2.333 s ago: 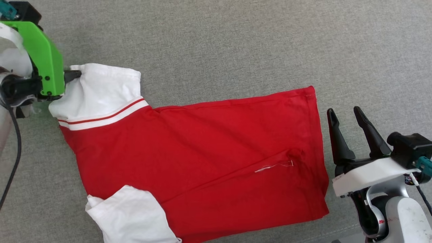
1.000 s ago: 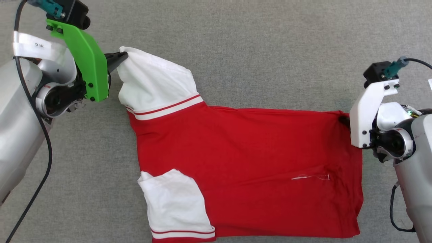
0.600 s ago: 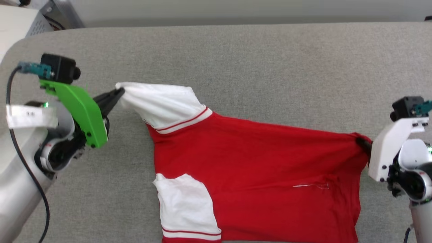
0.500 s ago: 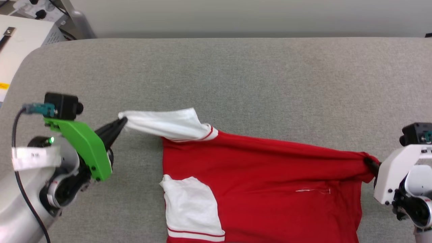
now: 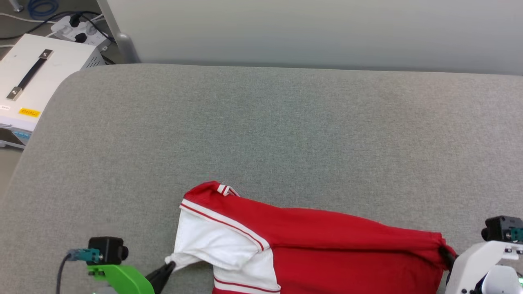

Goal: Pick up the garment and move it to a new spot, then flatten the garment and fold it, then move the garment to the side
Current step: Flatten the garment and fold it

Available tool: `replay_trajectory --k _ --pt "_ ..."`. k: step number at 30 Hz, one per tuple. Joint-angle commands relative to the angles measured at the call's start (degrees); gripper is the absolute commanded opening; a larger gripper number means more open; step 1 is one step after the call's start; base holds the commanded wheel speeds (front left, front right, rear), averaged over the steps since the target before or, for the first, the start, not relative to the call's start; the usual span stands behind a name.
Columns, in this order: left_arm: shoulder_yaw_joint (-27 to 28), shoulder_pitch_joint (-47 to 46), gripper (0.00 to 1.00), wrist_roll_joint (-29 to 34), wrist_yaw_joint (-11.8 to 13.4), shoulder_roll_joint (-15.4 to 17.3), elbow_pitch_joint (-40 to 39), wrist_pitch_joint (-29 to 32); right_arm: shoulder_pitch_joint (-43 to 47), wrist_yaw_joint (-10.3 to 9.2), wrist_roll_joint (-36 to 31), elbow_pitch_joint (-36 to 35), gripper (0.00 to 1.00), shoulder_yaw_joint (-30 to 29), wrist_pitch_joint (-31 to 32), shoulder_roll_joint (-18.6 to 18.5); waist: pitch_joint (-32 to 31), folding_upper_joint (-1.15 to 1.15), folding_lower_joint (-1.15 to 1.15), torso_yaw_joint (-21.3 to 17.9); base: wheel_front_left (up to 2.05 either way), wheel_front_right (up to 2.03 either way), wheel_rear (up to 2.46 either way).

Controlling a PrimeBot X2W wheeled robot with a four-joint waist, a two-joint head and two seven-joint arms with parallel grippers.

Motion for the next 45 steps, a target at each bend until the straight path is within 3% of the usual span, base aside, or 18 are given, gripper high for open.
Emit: replay_trajectory --k 1,4,5,6,7,8,15,20,24,31,38,45 --pt "-0.3 1.0 0.00 -0.5 -0.3 -1.7 0.3 -0.7 1.6 -0.04 -0.5 0.6 0.00 -0.4 -1.3 0.6 -0.5 0.00 0.00 0.3 0.00 0.00 0.00" --pt "-1.0 1.3 0.00 0.2 -1.0 -3.9 2.9 -1.8 3.6 -0.04 -0.9 1.5 0.00 -0.4 -3.3 1.6 -0.6 0.00 0.00 0.4 0.00 0.00 0.00" --pt "-1.1 1.3 0.00 0.3 -1.4 -4.8 4.2 -2.5 4.1 -0.04 -0.9 2.0 0.22 -0.4 -4.0 2.0 -0.7 0.00 0.00 0.3 0.00 0.00 0.00" --pt "-1.2 1.2 0.11 0.4 -1.7 -5.4 5.2 -2.8 4.4 -0.04 -1.0 2.2 0.46 -0.2 -4.8 2.2 -0.8 0.00 0.00 0.2 0.00 0.00 0.00" --pt "-1.2 1.1 0.51 0.5 -2.0 -6.0 6.0 -3.1 4.6 -0.04 -1.2 2.3 1.00 0.0 -5.9 2.4 -0.8 0.00 0.00 0.1 0.00 0.00 0.00" --pt "-1.1 0.9 1.00 0.7 -2.2 -6.6 6.8 -3.8 4.7 -0.04 -1.1 2.4 1.00 0.2 -7.4 2.6 -0.9 0.00 0.00 0.0 0.00 0.00 0.00" --pt "0.8 -0.6 1.00 4.8 -3.0 -8.2 8.9 -10.9 6.0 -0.04 -1.3 1.2 1.00 1.4 -16.1 3.4 -2.4 0.00 0.00 0.0 0.00 0.00 0.00" --pt "4.4 -1.3 1.00 9.2 -2.6 -8.8 7.7 -13.8 6.2 -0.04 -1.3 -1.5 1.00 1.9 -16.2 3.0 -3.2 0.00 0.00 0.2 0.00 0.00 0.00" --pt "9.3 -1.0 1.00 14.1 -1.5 -10.1 6.0 -14.2 5.6 -0.04 -1.5 -3.9 1.00 1.3 -13.9 1.3 -3.8 0.00 0.00 0.2 0.00 0.00 0.00" --pt "21.4 2.9 1.00 28.0 1.3 -15.3 1.3 -14.2 4.7 -0.04 -2.0 -6.3 1.00 -1.8 -4.6 -1.9 -4.0 0.00 0.00 0.7 0.00 0.00 0.00" --pt "28.5 6.0 1.00 37.9 0.6 -20.2 -2.3 -14.2 4.2 -0.04 -0.9 -5.0 1.00 -1.3 2.9 -4.1 -2.1 0.00 0.00 2.3 0.00 0.00 0.00" --pt "31.1 8.0 1.00 42.0 -0.4 -23.0 -3.5 -14.2 3.1 -0.04 0.2 -0.2 1.00 1.8 4.6 -3.7 -0.7 0.00 0.00 3.3 0.00 0.00 0.00"
